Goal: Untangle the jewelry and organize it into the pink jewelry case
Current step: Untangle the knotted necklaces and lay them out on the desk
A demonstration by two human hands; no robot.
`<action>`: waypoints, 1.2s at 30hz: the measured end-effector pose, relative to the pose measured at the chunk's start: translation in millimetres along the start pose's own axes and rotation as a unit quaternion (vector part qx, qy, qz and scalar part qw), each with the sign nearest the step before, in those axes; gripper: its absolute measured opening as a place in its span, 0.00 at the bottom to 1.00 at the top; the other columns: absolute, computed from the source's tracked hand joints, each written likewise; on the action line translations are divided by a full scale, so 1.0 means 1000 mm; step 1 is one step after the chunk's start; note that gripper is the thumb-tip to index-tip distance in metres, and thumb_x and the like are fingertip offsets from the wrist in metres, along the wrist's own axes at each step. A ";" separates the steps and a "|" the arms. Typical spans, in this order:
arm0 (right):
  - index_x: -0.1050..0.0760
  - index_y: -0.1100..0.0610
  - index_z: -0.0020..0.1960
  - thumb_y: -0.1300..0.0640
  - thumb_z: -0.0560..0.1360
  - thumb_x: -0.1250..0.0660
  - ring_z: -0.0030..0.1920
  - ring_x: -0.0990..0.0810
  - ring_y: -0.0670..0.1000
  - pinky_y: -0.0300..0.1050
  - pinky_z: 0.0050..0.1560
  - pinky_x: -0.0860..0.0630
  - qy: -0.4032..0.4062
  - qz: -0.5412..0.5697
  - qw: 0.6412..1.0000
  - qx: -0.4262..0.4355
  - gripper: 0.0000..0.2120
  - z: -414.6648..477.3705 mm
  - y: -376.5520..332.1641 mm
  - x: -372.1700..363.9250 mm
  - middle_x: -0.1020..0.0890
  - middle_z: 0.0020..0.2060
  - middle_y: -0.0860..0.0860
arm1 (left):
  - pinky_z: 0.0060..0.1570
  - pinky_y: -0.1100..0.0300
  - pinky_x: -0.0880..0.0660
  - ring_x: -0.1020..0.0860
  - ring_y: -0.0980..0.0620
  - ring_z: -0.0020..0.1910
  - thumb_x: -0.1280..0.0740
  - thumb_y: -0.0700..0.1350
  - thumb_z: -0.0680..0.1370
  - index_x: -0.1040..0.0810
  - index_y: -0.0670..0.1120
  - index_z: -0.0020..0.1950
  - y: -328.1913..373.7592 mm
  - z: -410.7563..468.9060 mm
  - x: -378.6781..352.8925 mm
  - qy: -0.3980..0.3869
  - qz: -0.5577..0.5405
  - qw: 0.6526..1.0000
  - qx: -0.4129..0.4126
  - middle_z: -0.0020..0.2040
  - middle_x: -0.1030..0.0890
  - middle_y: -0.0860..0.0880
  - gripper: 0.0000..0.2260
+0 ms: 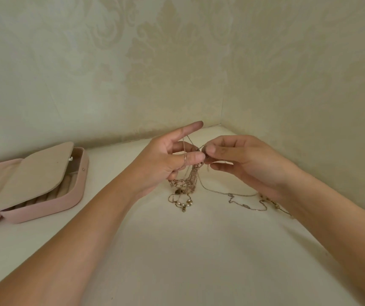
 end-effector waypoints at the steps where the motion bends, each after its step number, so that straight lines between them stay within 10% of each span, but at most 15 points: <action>1: 0.21 0.57 0.41 0.56 0.71 0.32 0.44 0.22 0.46 0.37 0.46 0.26 -0.010 0.026 1.000 -0.005 0.04 0.000 0.000 0.000 0.20 0.40 0.51 | 0.23 0.69 0.41 0.37 0.59 0.26 0.28 0.43 0.69 0.27 0.59 0.67 0.000 0.000 0.000 0.001 -0.011 1.000 -0.008 0.40 0.24 0.55 0.28; 7: 0.28 0.58 0.41 0.59 0.71 0.39 0.32 0.26 0.49 0.43 0.46 0.28 -0.011 0.275 0.961 0.010 0.02 -0.003 -0.014 0.003 0.30 0.25 0.49 | 0.25 0.69 0.39 0.35 0.60 0.28 0.34 0.33 0.76 0.25 0.57 0.64 -0.012 0.005 0.009 0.071 -0.001 0.997 0.011 0.40 0.26 0.55 0.23; 16: 0.21 0.58 0.49 0.63 0.71 0.27 0.45 0.18 0.47 0.38 0.53 0.22 0.046 -0.074 0.996 -0.022 0.08 0.003 0.009 0.001 0.16 0.40 0.50 | 0.26 0.68 0.38 0.36 0.57 0.32 0.26 0.46 0.65 0.28 0.59 0.67 -0.005 0.003 0.006 -0.001 0.004 1.000 0.000 0.33 0.23 0.56 0.32; 21: 0.20 0.59 0.49 0.61 0.70 0.26 0.48 0.16 0.48 0.35 0.51 0.24 -0.002 -0.069 0.998 0.006 0.08 0.000 0.014 -0.021 0.14 0.44 0.52 | 0.25 0.67 0.38 0.32 0.60 0.32 0.22 0.49 0.62 0.31 0.66 0.67 -0.006 0.004 0.006 -0.028 -0.011 1.000 -0.005 0.39 0.28 0.56 0.37; 26: 0.22 0.57 0.43 0.60 0.75 0.30 0.51 0.18 0.59 0.58 0.63 0.27 0.037 -0.081 0.996 0.029 0.02 0.003 0.016 -0.021 0.15 0.44 0.58 | 0.23 0.68 0.37 0.31 0.59 0.31 0.18 0.54 0.54 0.35 0.67 0.70 -0.004 0.003 0.005 -0.073 -0.026 0.997 0.004 0.42 0.33 0.54 0.48; 36: 0.20 0.67 0.50 0.67 0.73 0.31 0.38 0.21 0.49 0.36 0.41 0.24 -0.021 -0.093 0.995 0.008 0.06 0.005 0.021 -0.025 0.19 0.39 0.58 | 0.21 0.69 0.39 0.38 0.59 0.29 0.24 0.43 0.61 0.25 0.60 0.65 0.004 0.001 0.009 -0.096 -0.063 0.993 0.009 0.40 0.32 0.55 0.33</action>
Point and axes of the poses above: each hand's wrist, its own z-axis towards the middle knuckle, its own x-axis out of the back of the hand, y = z × x, the point moved 2 cm from there along z, towards the middle knuckle
